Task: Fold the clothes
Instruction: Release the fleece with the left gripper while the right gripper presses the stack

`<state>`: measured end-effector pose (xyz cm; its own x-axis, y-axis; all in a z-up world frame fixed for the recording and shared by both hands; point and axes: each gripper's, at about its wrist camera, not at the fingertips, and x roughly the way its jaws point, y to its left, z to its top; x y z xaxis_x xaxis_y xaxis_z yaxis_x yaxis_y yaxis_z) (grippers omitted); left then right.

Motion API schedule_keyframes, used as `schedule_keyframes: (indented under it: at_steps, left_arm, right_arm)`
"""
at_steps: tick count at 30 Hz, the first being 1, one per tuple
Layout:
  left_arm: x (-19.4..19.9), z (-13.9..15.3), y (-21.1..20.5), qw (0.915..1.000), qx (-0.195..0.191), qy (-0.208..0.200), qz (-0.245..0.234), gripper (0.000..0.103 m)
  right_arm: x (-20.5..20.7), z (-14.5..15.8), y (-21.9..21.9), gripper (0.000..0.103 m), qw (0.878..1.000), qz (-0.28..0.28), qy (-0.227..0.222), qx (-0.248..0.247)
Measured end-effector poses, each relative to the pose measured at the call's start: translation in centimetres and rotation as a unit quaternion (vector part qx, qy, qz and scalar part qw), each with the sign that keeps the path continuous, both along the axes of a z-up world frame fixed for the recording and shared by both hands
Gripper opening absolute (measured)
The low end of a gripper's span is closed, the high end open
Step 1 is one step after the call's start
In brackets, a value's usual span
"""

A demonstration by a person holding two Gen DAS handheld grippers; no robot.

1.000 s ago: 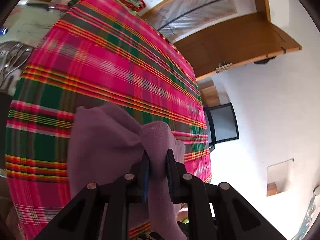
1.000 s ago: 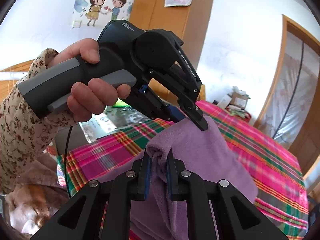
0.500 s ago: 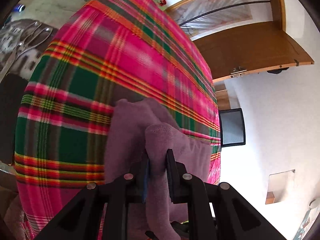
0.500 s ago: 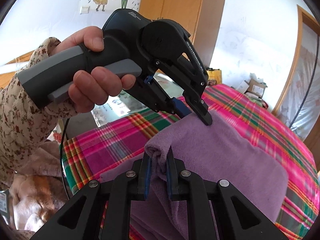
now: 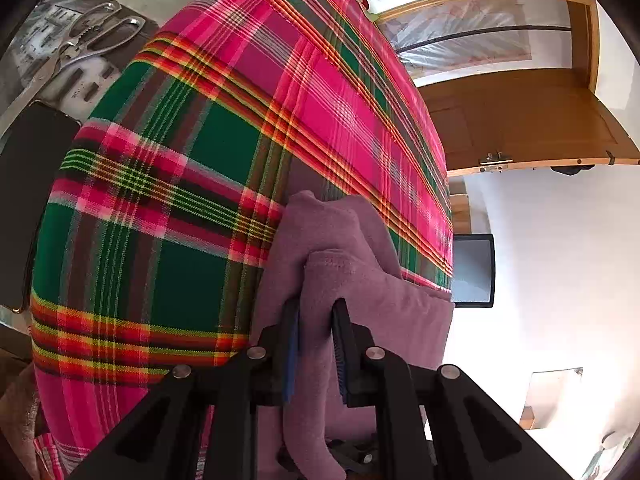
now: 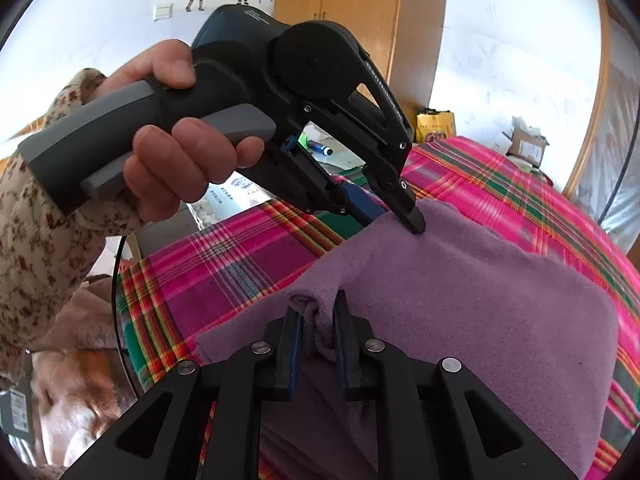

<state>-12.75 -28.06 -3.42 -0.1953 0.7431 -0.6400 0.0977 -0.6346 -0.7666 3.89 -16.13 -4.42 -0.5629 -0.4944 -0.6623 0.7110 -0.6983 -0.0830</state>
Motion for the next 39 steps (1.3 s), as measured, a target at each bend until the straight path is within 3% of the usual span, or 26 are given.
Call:
schedule_keyframes:
  at_steps: [5,9,15,20,23,29,35,39]
  left_arm:
    - [1.8,2.0,-0.4,0.9979,-0.042,0.027,0.043,0.02]
    - [3.7,4.0,-0.8,0.9923,-0.07,0.061,0.082,0.022]
    - [6.2,5.6,1.5,0.9903,-0.091,0.09,0.054,0.022]
    - [6.8,4.3,4.2,0.9921,-0.105,0.069,0.002,0.022]
    - [6.7,3.2,5.1,0.9922,-0.111,0.055,-0.01,0.022]
    - [7.1,3.1,5.3,0.9921,-0.114,0.052,-0.001,0.023]
    - [7.1,2.4,4.4,0.9949,-0.093,0.037,0.017,0.023]
    - [7.0,2.3,4.5,0.9947,-0.096,0.034,0.017,0.023]
  right_arm:
    - [0.2,0.1,-0.4,0.022,1.0,0.001,0.001,0.01]
    - [1.1,2.0,1.8,0.022,0.999,0.005,-0.004,-0.036]
    - [4.5,6.2,8.5,0.027,0.994,-0.022,0.062,-0.084]
    - [7.0,6.9,14.3,0.035,0.989,-0.098,0.103,-0.04]
    - [8.4,5.8,16.0,0.035,0.989,-0.114,0.092,-0.025]
    - [9.8,3.3,15.1,0.035,0.991,-0.099,0.087,0.011]
    - [9.2,1.4,13.8,0.035,0.99,-0.097,0.094,0.049]
    - [9.0,0.2,12.3,0.035,0.978,-0.114,0.136,0.112]
